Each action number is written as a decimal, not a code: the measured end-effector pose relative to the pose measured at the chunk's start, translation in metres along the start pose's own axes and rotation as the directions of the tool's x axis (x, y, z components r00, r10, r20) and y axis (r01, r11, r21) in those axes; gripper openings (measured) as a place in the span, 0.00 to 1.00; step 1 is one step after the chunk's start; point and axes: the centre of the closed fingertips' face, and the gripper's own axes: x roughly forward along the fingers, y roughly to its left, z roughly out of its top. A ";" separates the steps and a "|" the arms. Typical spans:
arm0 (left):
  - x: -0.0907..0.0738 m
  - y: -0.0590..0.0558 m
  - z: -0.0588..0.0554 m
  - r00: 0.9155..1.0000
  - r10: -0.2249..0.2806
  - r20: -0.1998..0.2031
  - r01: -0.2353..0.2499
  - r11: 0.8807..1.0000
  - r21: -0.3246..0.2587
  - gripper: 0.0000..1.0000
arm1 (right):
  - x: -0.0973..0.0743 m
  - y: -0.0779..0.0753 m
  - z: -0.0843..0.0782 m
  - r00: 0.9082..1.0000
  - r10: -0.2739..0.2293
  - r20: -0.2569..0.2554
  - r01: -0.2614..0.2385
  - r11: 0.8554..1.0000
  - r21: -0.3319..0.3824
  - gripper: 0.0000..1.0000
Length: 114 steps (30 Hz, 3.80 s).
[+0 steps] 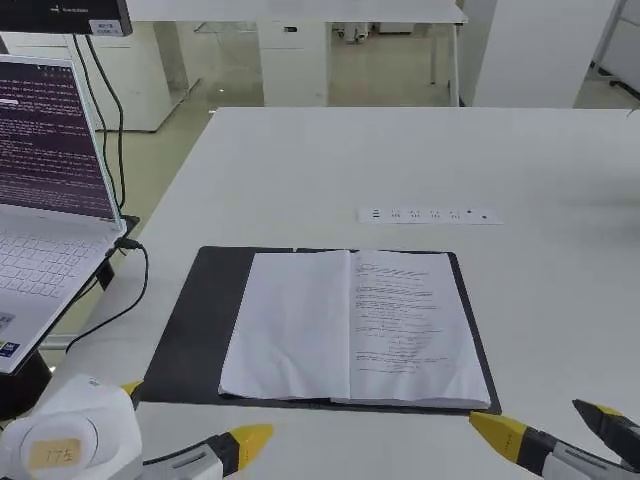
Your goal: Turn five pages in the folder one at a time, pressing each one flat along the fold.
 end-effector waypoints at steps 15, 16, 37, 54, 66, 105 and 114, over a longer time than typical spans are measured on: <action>0.067 -0.058 0.011 0.991 -0.134 -0.028 0.136 0.988 0.067 0.86 | -0.001 -0.008 -0.001 1.000 0.005 -0.018 -0.005 1.000 0.015 0.91; 0.072 -0.062 0.009 0.989 -0.143 -0.041 0.146 0.986 0.074 0.85 | -0.001 -0.009 -0.002 1.000 0.004 -0.018 -0.004 1.000 0.014 0.91; 0.177 -0.156 -0.004 0.968 -0.232 -0.099 0.249 0.942 0.227 0.64 | 0.014 -0.010 0.002 1.000 0.018 -0.009 -0.018 0.999 0.042 0.83; 0.227 -0.163 -0.020 0.986 -0.115 -0.119 0.140 0.962 0.234 0.47 | 0.019 -0.012 -0.002 1.000 0.020 -0.001 -0.019 0.996 0.083 0.79; 0.229 -0.165 -0.030 0.987 -0.120 -0.104 0.146 0.942 0.301 0.24 | 0.021 -0.012 -0.006 1.000 0.026 0.001 -0.026 0.993 0.116 0.78; 0.232 -0.160 -0.029 0.984 -0.166 -0.062 0.176 0.957 0.232 0.00 | 0.047 -0.018 -0.011 0.998 0.056 -0.020 -0.052 0.985 0.164 0.72; 0.232 -0.162 -0.029 0.984 -0.167 -0.060 0.176 0.954 0.244 0.00 | 0.071 -0.025 -0.002 0.997 0.073 -0.011 -0.071 0.989 0.133 0.65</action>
